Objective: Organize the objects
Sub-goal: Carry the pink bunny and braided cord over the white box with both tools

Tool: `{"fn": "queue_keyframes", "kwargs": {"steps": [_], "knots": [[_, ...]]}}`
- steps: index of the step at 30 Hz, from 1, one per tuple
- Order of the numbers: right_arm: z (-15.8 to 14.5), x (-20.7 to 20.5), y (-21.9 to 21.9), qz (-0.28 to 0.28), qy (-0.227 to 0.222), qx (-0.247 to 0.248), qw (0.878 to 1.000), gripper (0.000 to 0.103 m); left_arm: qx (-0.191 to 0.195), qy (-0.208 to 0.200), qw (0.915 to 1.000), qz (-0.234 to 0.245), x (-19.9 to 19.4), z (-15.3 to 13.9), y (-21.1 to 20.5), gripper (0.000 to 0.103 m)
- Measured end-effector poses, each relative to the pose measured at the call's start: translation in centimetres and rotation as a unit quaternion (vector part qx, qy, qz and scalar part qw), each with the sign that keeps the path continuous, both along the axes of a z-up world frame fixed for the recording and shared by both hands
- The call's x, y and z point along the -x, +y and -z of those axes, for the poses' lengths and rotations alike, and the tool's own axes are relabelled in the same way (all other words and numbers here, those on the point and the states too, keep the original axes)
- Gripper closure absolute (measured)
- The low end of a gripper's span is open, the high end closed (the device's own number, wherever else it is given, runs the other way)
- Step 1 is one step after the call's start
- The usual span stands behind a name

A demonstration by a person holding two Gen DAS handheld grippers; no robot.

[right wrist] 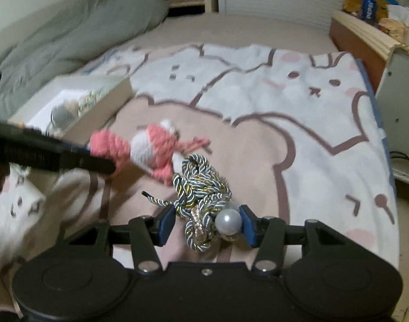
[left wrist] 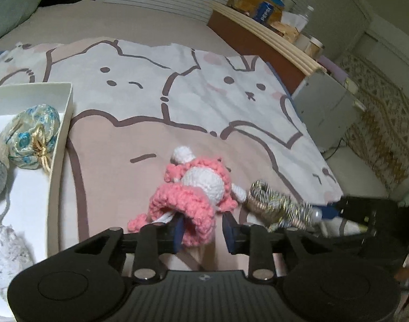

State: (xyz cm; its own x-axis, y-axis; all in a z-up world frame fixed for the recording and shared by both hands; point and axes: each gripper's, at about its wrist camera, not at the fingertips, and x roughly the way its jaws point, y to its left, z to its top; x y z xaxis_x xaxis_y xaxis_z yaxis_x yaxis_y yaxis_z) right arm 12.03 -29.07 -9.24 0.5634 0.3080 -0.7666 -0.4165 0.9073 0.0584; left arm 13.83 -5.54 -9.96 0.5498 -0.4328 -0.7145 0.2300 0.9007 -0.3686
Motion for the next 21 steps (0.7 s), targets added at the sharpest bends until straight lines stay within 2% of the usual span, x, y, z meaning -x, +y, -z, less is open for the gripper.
{"fn": "queue_keyframes", "kwargs": {"steps": [3,10,12,13,17,21], "knots": [[0.1,-0.1,0.1,0.002,0.002,-0.001,1.000,0.042,0.023,-0.001,0.9995,-0.019,-0.5,0.3,0.1,0.065],[0.8,-0.4,0.9,-0.014,-0.002,0.023,1.000,0.042,0.045,0.005,0.9979,-0.046,-1.3,1.1,0.6,0.067],[1.2,-0.5,1.0,-0.017,0.002,0.031,0.999,0.044,0.045,0.008,0.9979,-0.046,-1.4,1.3,0.8,0.079],[1.4,-0.4,1.1,-0.019,0.003,0.034,0.999,0.046,0.043,0.010,0.9980,-0.045,-1.5,1.5,0.8,0.082],[1.3,-0.3,1.0,-0.019,-0.004,0.037,0.999,0.048,0.044,0.006,0.9982,-0.039,-1.4,1.4,1.0,0.083],[0.1,-0.1,0.6,0.001,-0.023,0.031,0.999,0.049,0.042,-0.016,0.9985,-0.031,-1.1,0.2,0.9,0.086]]}}
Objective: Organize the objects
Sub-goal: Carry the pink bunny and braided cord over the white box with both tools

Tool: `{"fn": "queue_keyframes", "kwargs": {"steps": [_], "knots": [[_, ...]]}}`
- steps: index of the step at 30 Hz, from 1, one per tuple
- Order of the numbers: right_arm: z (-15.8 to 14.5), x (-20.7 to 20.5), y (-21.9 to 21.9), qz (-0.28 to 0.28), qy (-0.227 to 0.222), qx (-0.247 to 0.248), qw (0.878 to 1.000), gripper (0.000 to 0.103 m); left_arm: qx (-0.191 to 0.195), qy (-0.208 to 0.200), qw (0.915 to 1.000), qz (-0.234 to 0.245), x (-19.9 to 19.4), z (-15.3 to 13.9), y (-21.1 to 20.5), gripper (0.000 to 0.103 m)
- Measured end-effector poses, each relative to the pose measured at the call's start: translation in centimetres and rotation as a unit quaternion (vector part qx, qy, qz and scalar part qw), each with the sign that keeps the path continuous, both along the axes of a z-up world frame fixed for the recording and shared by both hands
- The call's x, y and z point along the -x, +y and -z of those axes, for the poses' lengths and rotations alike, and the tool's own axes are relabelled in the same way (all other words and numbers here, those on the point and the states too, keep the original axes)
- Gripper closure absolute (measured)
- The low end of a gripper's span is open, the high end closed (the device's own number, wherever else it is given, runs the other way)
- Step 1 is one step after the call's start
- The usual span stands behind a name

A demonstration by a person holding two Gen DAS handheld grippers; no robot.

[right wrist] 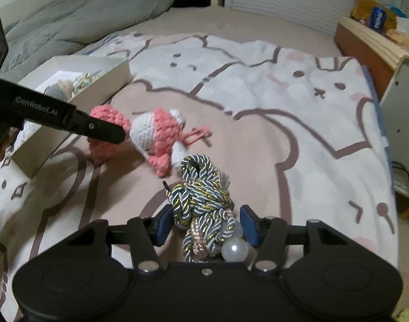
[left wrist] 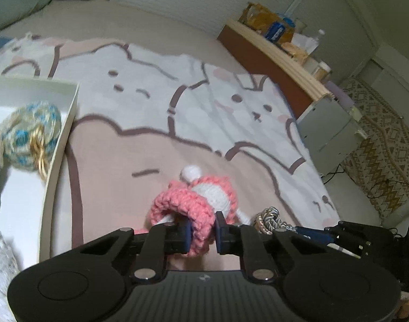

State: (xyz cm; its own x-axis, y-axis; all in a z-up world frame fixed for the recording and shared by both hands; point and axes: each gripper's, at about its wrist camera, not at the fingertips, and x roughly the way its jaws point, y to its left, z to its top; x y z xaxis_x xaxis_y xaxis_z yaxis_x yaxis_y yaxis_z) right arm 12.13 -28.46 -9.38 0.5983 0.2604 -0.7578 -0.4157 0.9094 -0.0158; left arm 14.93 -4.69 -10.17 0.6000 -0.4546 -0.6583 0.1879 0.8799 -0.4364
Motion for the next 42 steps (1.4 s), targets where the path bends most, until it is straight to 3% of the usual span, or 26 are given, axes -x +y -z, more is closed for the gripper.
{"fn": "queue_keyframes", "kwargs": {"steps": [10,25,32,42], "knots": [[-3.3,0.3,-1.2,0.054,-0.040,-0.043,0.997,0.050,0.007,-0.059,0.9982,-0.003,1.1,-3.7,1.0,0.089],[-6.6,-0.6,3.4,0.038,-0.075,-0.037,0.996,0.050,0.032,-0.114,0.9905,-0.071,1.8,-7.6,6.4,0.088],[-8.5,-2.3,7.8,0.028,-0.087,-0.047,0.995,0.050,0.032,-0.141,0.9803,-0.135,1.7,-9.2,11.2,0.089],[-10.0,-4.7,15.4,0.010,-0.090,-0.073,0.993,0.050,0.028,-0.160,0.9555,-0.246,2.1,-9.7,19.4,0.088]]}}
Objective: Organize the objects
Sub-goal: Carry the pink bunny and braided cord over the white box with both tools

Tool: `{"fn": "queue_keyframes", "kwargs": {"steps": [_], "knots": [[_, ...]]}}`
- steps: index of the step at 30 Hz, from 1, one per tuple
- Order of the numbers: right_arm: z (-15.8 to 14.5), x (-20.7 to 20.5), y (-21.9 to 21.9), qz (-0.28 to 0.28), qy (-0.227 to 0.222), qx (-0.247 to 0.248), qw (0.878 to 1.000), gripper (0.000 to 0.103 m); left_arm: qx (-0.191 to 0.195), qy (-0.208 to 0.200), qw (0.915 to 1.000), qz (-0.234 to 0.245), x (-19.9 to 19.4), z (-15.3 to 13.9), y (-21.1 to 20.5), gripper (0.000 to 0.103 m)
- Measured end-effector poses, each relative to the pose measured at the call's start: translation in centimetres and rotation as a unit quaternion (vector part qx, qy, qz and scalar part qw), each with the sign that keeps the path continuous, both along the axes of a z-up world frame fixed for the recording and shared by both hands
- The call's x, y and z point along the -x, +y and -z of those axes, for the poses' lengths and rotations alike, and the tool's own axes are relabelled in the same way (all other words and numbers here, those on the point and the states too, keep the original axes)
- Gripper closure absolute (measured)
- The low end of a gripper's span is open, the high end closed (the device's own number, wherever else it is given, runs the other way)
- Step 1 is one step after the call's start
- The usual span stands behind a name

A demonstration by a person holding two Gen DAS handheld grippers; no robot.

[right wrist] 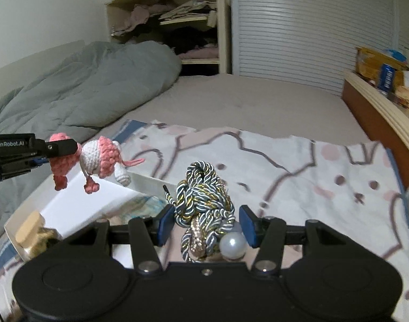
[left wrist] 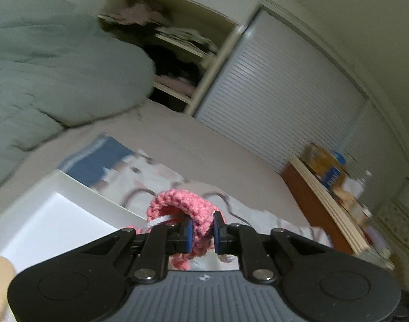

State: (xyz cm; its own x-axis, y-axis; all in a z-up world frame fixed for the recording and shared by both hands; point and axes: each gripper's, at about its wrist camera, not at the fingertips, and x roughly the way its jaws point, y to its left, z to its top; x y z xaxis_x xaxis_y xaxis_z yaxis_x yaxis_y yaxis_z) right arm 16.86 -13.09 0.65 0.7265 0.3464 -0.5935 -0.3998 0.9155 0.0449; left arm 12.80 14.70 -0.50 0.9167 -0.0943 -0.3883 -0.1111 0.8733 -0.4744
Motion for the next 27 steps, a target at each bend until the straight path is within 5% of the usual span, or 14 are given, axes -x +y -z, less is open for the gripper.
{"fn": "queue_keyframes", "kwargs": {"steps": [9,27], "knots": [[0.0,-1.5,7.7,-0.029,0.006,-0.014,0.999,0.050,-0.005,0.009,0.9982,-0.059,0.2,0.2,4.9,0.088],[4.3,-4.4,17.5,0.007,0.096,-0.059,0.994,0.050,-0.103,0.068,0.9879,-0.095,-1.3,2.7,8.8,0.088]]}}
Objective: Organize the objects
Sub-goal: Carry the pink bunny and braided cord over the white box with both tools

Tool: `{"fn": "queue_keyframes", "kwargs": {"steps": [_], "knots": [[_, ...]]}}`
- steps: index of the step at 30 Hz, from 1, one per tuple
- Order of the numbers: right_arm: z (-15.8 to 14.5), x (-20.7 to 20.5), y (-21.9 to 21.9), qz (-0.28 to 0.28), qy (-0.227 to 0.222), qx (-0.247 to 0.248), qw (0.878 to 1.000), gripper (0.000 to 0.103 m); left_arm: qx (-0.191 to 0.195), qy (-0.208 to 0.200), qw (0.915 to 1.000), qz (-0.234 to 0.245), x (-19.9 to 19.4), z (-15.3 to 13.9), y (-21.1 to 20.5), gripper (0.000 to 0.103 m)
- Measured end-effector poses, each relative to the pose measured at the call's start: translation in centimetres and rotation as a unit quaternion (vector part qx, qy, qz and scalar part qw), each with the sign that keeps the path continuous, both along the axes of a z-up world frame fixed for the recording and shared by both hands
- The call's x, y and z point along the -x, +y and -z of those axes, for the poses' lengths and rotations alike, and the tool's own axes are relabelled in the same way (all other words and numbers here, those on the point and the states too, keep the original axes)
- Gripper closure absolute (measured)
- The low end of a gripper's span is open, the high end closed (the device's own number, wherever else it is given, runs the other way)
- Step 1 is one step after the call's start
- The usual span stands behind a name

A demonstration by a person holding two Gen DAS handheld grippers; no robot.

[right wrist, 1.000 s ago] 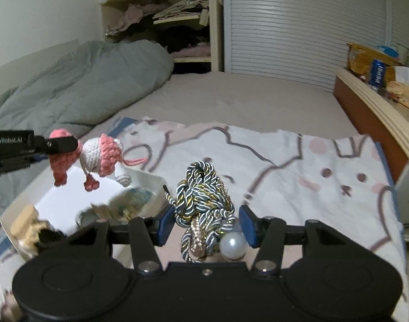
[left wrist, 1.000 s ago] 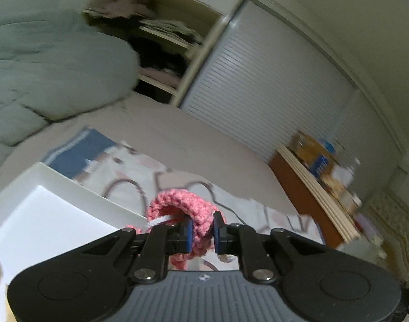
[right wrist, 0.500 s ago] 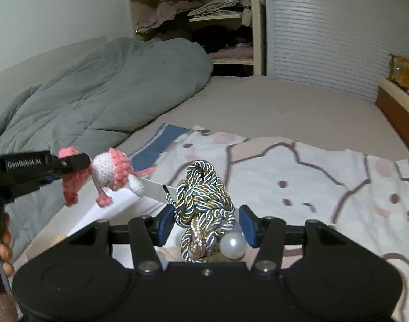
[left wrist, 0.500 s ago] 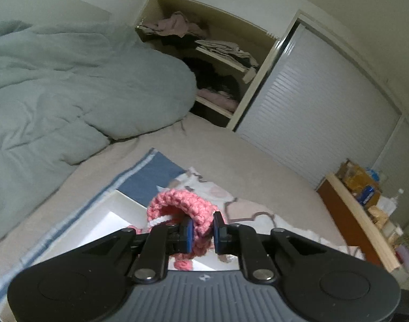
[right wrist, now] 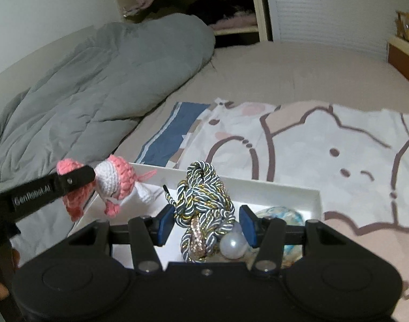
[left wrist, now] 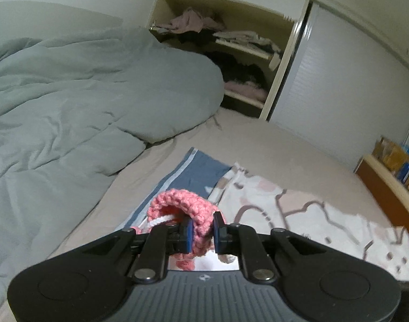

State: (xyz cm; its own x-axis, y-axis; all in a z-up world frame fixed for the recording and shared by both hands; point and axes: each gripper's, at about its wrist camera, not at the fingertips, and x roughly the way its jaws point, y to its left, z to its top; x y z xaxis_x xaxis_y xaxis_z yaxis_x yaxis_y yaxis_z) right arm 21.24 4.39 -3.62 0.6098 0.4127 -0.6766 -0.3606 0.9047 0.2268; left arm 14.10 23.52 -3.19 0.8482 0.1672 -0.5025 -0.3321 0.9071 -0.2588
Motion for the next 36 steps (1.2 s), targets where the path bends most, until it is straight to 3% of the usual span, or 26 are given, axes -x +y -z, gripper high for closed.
{"fn": "queue_keyframes", "kwargs": {"steps": [10,15,19,21,23,28,36], "knots": [[2.7,-1.2,2.3,0.024,0.032,0.006,0.999,0.050,-0.028,0.060,0.9975,0.025,-1.7,2.8,0.6,0.088],[3.9,-1.6,2.6,0.038,0.061,-0.014,0.997,0.049,-0.029,0.091,0.9950,0.029,-1.7,4.0,1.0,0.088],[4.2,-1.6,2.8,0.040,0.075,-0.013,0.996,0.043,-0.021,0.117,0.9924,0.031,-1.5,4.5,1.3,0.084],[3.9,-1.4,2.9,0.040,0.070,-0.012,0.997,0.039,-0.004,0.128,0.9913,0.031,-1.3,4.7,1.4,0.078],[3.6,-1.2,2.9,0.036,0.067,-0.009,0.997,0.039,0.013,0.138,0.9896,0.038,-1.3,5.0,1.4,0.062],[2.9,-0.7,2.7,0.029,0.059,-0.003,0.998,0.039,0.005,0.142,0.9890,0.042,-0.8,4.4,0.9,0.041],[2.2,-0.4,2.2,0.026,0.059,-0.013,0.998,0.039,-0.006,0.135,0.9900,0.039,-0.4,3.7,0.7,0.035]]}}
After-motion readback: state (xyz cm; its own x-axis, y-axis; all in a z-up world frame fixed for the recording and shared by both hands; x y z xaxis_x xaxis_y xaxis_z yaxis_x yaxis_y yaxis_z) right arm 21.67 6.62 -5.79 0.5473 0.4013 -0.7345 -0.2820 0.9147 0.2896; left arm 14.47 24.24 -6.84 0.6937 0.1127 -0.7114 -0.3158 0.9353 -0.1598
